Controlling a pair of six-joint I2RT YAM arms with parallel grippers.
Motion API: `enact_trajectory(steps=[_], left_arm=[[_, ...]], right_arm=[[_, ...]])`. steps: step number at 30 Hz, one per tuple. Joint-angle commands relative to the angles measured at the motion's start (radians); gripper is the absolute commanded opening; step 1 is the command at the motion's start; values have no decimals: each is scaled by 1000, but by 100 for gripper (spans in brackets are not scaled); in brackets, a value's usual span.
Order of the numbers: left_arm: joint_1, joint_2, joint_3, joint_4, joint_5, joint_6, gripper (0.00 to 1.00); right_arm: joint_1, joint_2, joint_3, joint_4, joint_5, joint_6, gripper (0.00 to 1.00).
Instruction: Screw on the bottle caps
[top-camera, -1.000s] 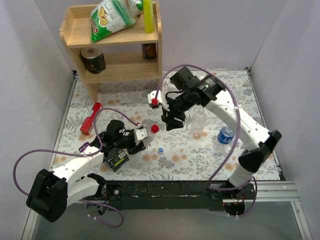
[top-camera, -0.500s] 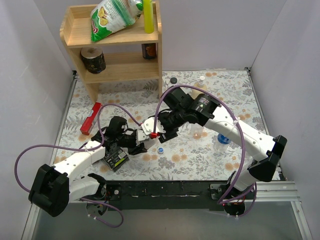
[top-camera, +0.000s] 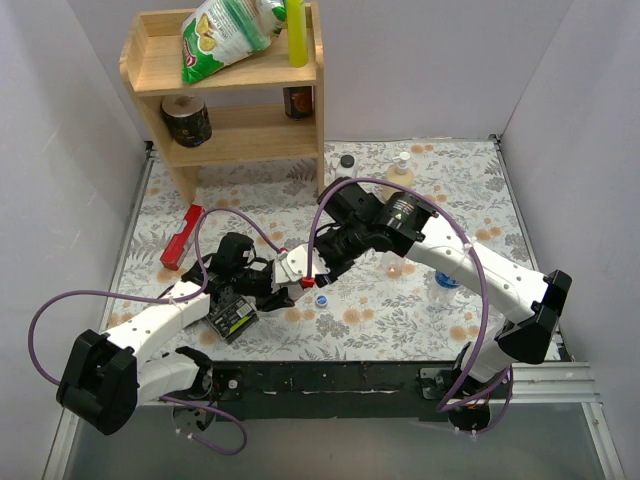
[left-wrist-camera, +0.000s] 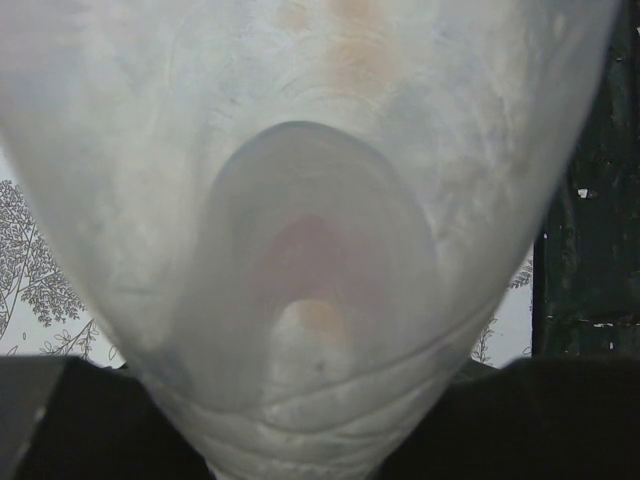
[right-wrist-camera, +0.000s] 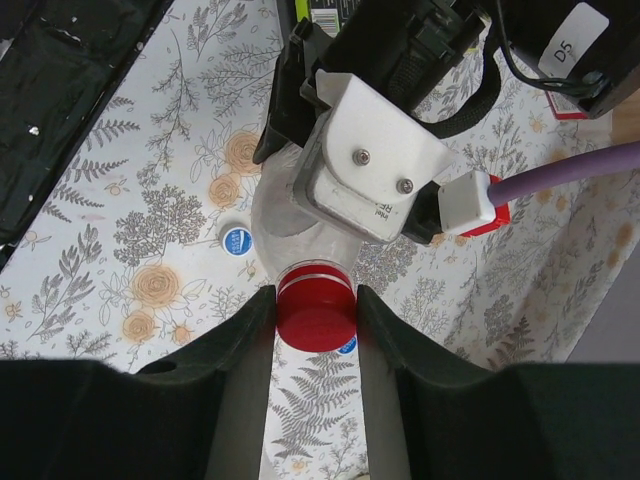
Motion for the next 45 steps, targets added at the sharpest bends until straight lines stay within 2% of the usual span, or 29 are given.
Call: enact_trajectory(steps=[1,4,5,7,9,10,14,15,17,18,19,22,23,25,26,29,30,31,32,33,34,38,40,45], left_arm=[[-4,-25,36,14,34,12,0],[-4,-25,36,24,34,6,0],[-4,-26,31,40,31,-2,0],[-4,-32,22,72,16,-32,0],[-4,-38,7,151,-5,-60,0],[-4,-41,2,184,-21,-133,0],[-5,-46,-9,320,-108,-229,0],[-5,-43,-12,334,-118,-244,0],[-7,-38,-16,346,-148,-262,0],[-5,-38,-21,345,-160,-273,0],[-5,-35,-32,345,-171,-279,0],[-5,-31,-58,334,-196,-299,0],[-5,-32,-65,327,-194,-304,0],[-5,-48,-81,310,-162,-304,0],[-4,-55,-100,310,-144,-305,0],[3,-101,-125,319,-56,-334,0],[3,-113,-127,330,-43,-371,0],[4,-132,-128,346,-18,-399,0],[6,-137,-125,377,-10,-423,0],[7,-138,-113,383,2,-443,0],[7,-128,-105,391,26,-483,0],[29,-115,-65,440,69,-609,0],[36,-108,-50,442,82,-628,0],[39,-80,-26,434,97,-617,0]], right_arm=[[6,0,-10,-7,9,-22,39],[6,9,-10,-6,15,6,27],[4,15,-8,-9,17,22,20],[-2,51,16,-40,9,53,11],[-11,94,61,-87,-21,154,1],[-20,155,125,-104,-28,209,1],[-64,332,315,-196,-84,495,1],[-72,357,337,-199,-87,628,1],[-81,377,339,-143,-56,747,1],[-81,381,352,-127,-40,868,1],[-86,404,374,-124,-38,920,1],[-100,408,461,-116,-67,884,1],[-113,406,487,-104,-113,878,17],[-187,377,527,-84,-204,855,33],[-215,360,526,-49,-303,847,40],[-314,232,358,76,-475,832,50],[-337,189,290,207,-485,841,53],[-344,106,156,271,-488,852,55],[-347,70,101,322,-500,864,59],[-347,43,58,413,-508,876,61],[-345,11,-7,443,-524,887,61],[-347,-11,-97,549,-604,961,61],[-347,-23,-126,624,-611,1004,61],[-345,-11,-142,663,-626,1027,62]])
